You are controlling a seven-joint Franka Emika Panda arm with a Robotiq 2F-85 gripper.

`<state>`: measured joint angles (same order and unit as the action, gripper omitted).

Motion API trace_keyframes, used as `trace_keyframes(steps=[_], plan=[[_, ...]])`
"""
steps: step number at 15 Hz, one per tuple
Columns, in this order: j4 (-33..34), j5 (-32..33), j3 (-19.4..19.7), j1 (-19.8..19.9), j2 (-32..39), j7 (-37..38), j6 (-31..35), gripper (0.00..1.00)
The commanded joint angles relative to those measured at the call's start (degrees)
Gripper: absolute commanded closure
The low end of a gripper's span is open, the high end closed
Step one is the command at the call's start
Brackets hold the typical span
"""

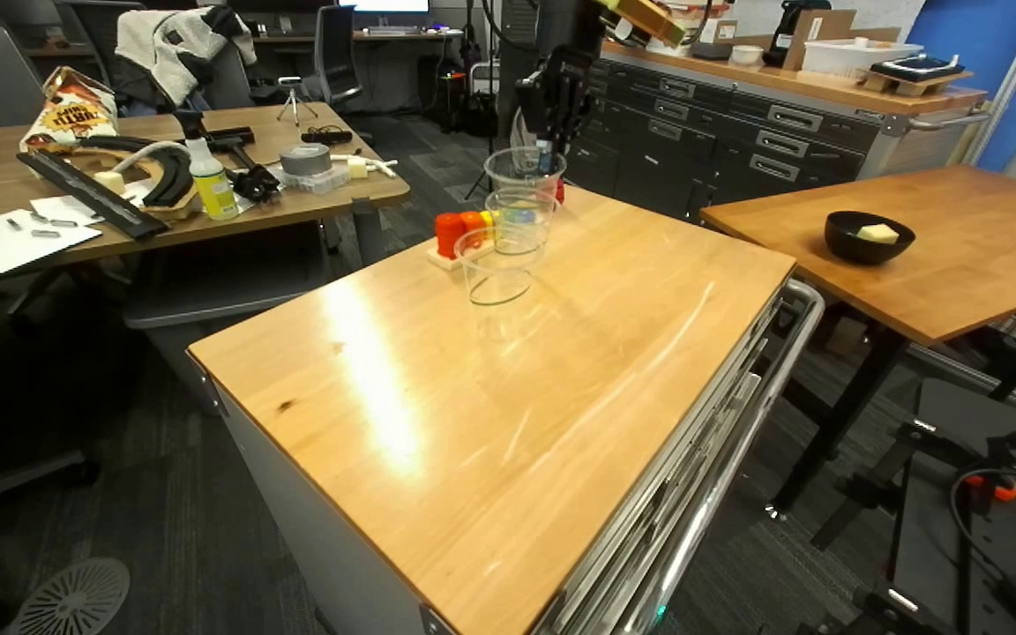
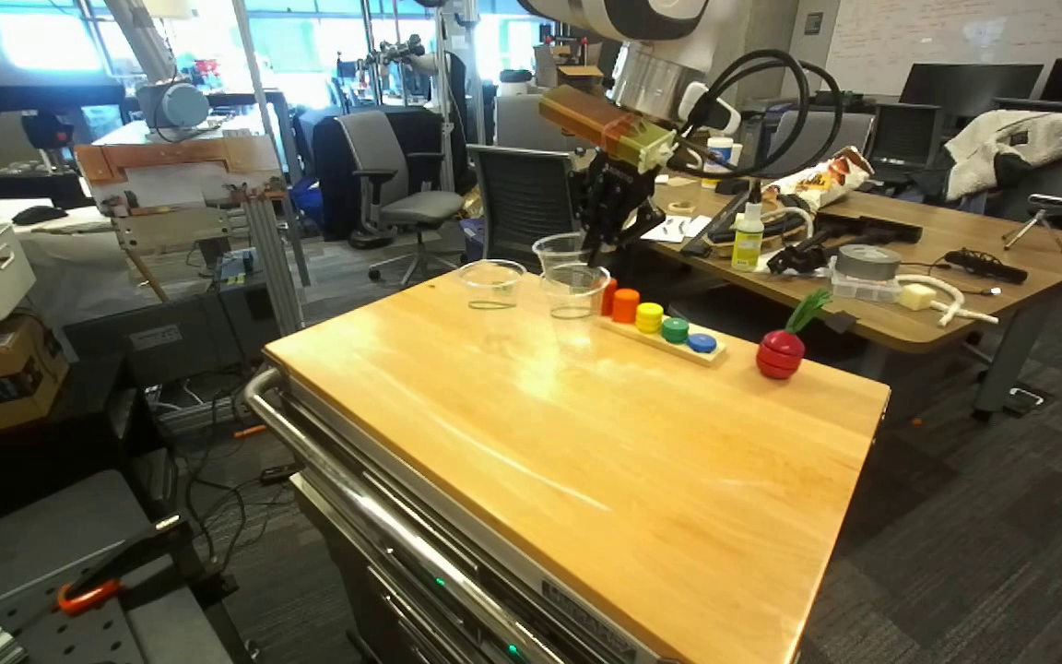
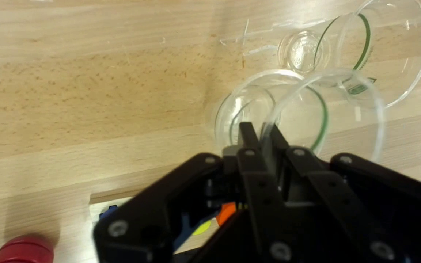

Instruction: Stack the clear cups

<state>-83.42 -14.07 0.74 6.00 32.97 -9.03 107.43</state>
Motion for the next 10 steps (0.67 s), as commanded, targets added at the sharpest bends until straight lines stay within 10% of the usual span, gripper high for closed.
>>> trace_keyframes(steps=[1,8,10], plan=[[-0.64,-1.89,-1.60,1.44,-0.22,-1.93,3.54,0.55],[-2.30,0.14,-1.33,0.36,-4.30,-0.76,6.16,0.02],[-2.75,1.53,-0.76,-0.03,-5.44,-0.29,6.89,0.00]])
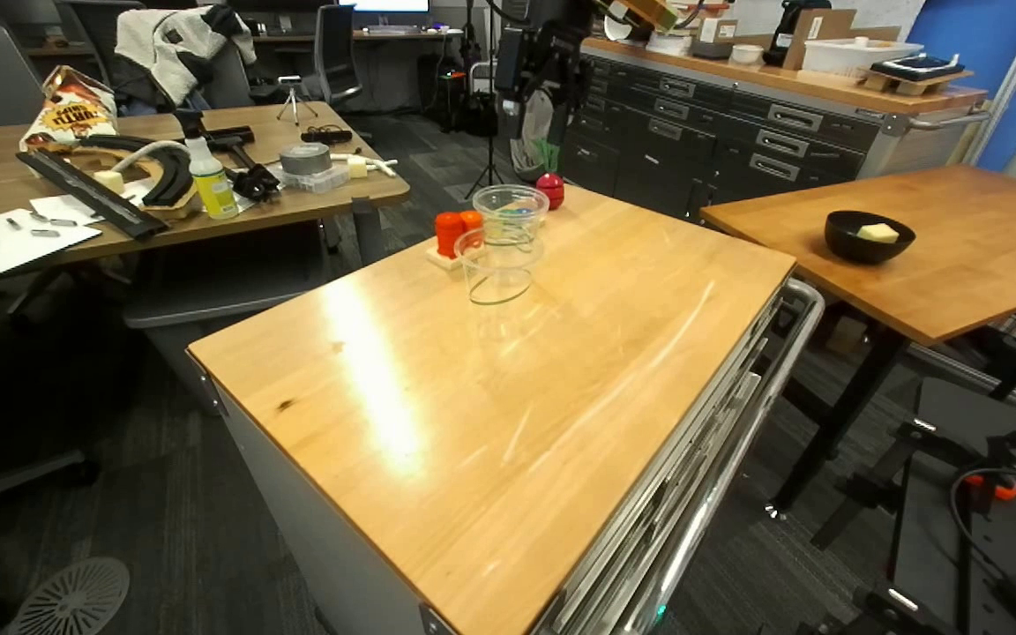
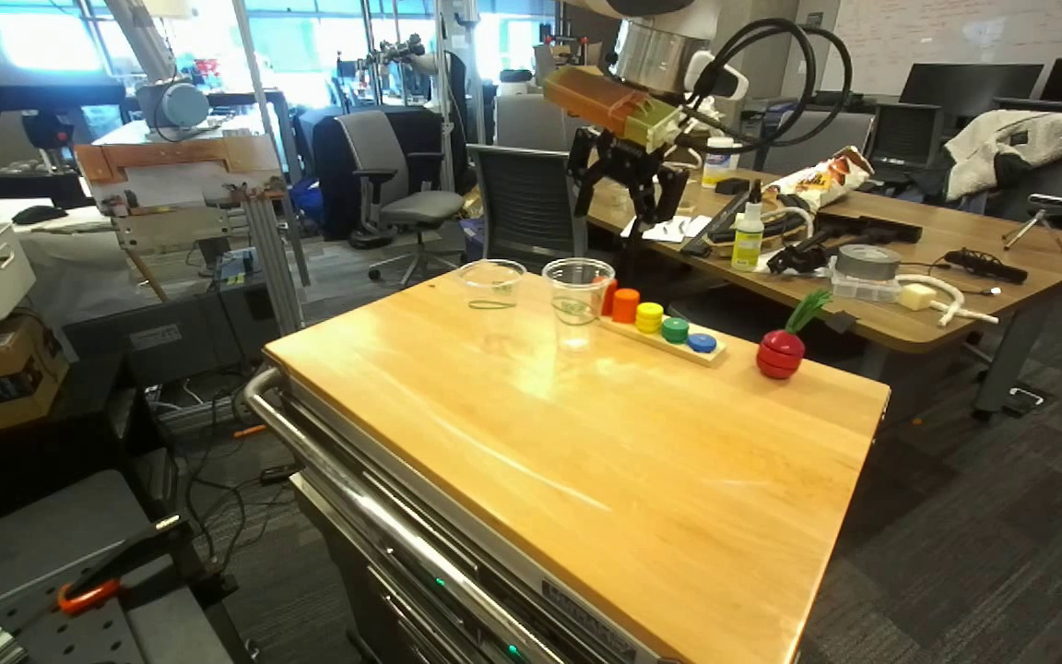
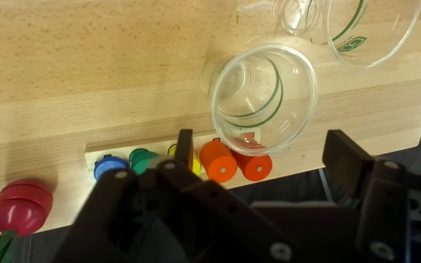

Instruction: Stack the clear cups

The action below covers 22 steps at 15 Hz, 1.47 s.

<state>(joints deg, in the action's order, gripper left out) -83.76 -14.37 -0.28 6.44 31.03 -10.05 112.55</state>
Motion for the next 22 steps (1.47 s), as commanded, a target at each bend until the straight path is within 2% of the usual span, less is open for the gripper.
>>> trace_keyframes(steps=[1,7,22], plan=[[-2.50,2.04,0.33,-0.24,-3.76,0.72,1.79,0.00],[-3.89,3.76,1.30,0.82,-1.59,0.04,4.92,0.00],[-2.96,0.54,-1.50,2.05,5.50,-0.91,6.69,0.00]])
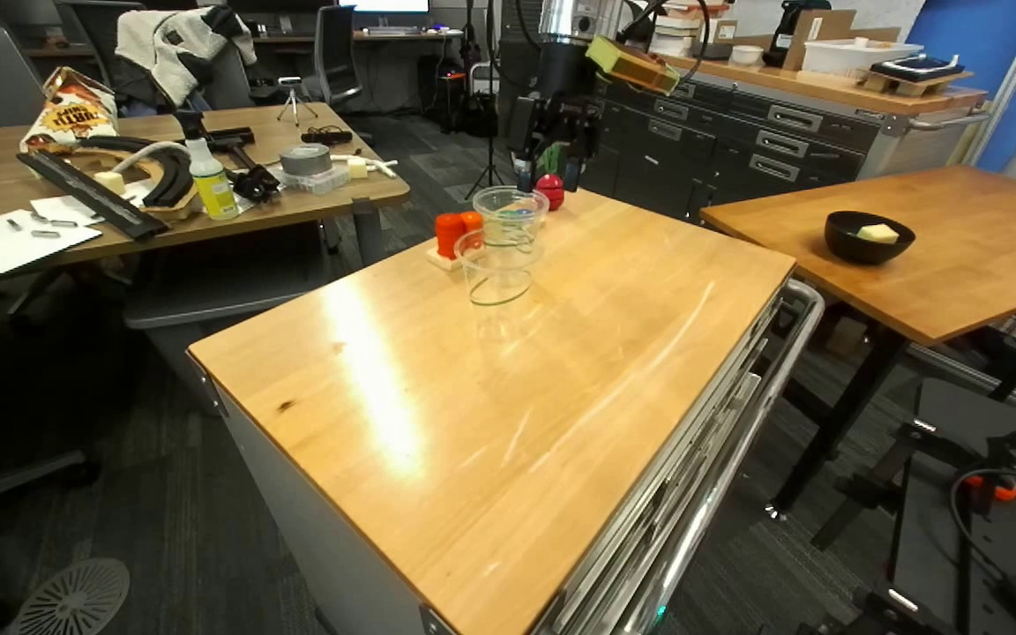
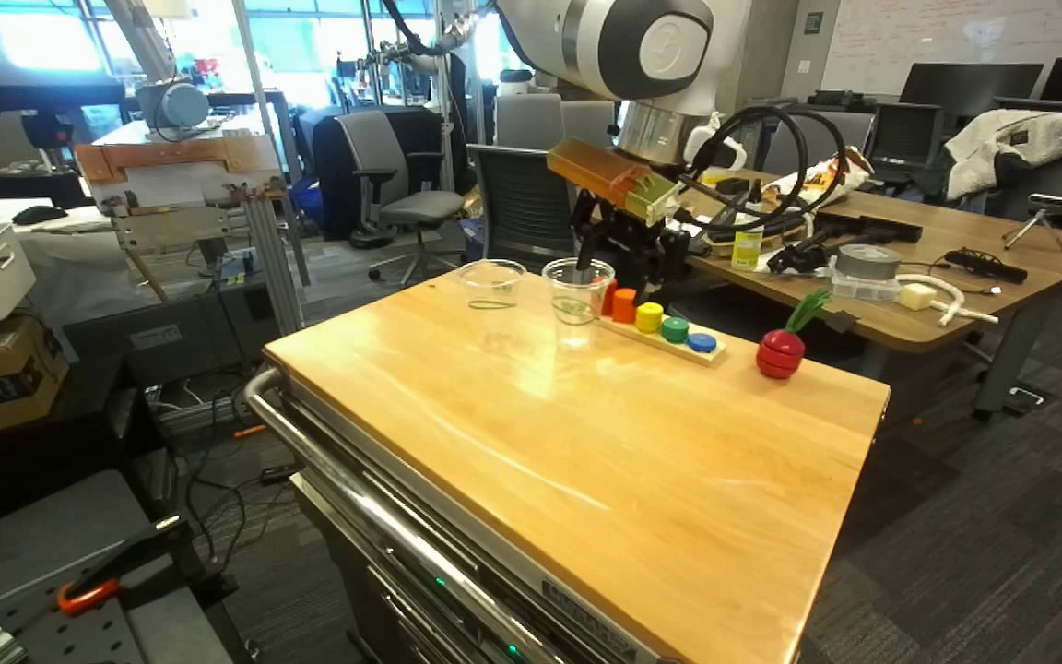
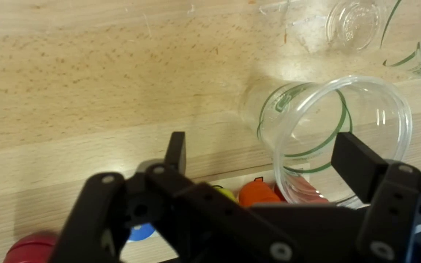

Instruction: Stack the clear cups

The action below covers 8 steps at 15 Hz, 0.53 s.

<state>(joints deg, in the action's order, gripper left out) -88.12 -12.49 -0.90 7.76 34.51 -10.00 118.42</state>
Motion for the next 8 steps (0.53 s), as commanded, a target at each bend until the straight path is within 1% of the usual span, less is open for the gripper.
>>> trace_keyframes(steps=[1,3,4,5,6,7,8], plan=[[1.59,-1.69,-1.05,0.82,2.67,-1.06,0.79,0.00],[2.10,-2.06,-1.28,0.71,3.96,-0.71,1.13,0.00],[2.36,-2.37,-1.43,0.61,4.47,-0.31,1.58,0.25],[2.61,-2.76,-1.60,0.55,4.87,-0.04,2.18,0.27],[2.76,-3.60,-1.96,0.55,4.99,0.32,2.99,0.34],[3.02,-3.86,-2.08,0.39,5.11,0.60,3.46,0.44],[2.84,-4.03,-2.19,0.20,4.86,0.76,4.28,0.51]])
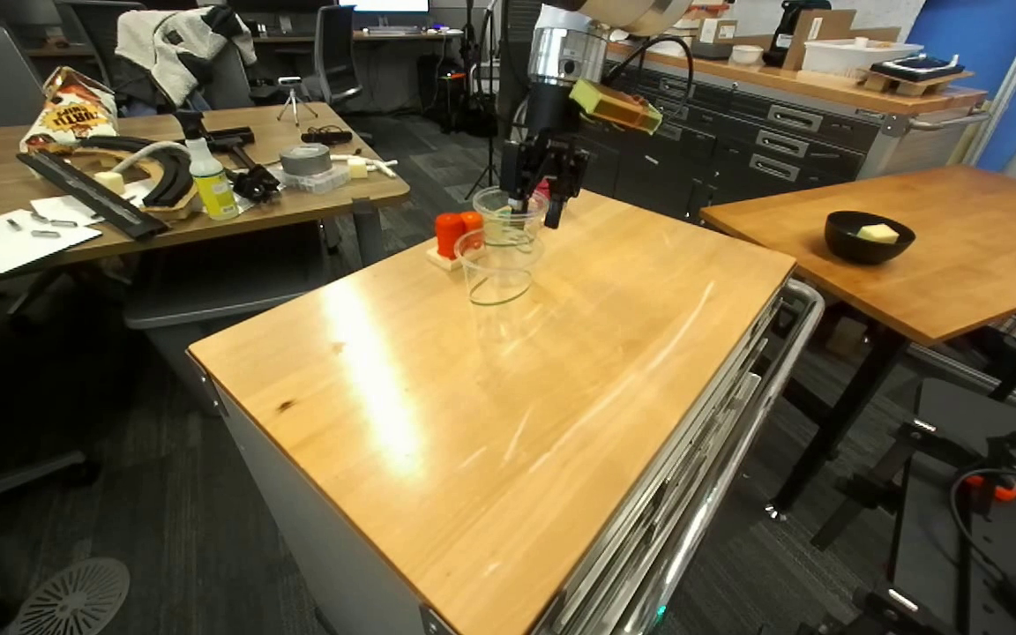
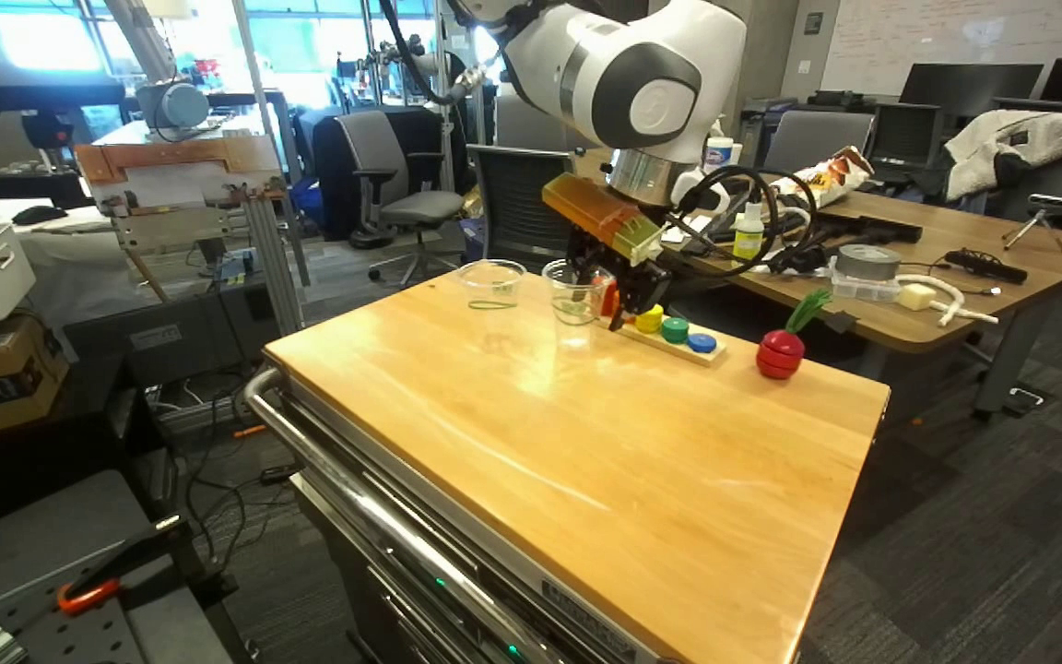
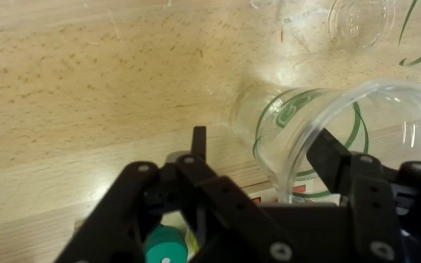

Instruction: Stack the clear cups

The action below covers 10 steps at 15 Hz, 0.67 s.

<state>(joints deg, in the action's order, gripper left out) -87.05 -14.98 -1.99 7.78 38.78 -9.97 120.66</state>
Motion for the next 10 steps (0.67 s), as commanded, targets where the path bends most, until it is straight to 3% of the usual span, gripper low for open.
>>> trace_keyframes(steps=[1,6,10], plan=[[1.49,-1.22,-1.03,-0.11,0.26,1.05,2.59,0.59],[-0.24,1.42,-0.02,-1.64,-2.13,2.40,3.91,0.98],[-1.52,4.41,1.34,-2.20,-3.22,4.66,2.79,0.99]])
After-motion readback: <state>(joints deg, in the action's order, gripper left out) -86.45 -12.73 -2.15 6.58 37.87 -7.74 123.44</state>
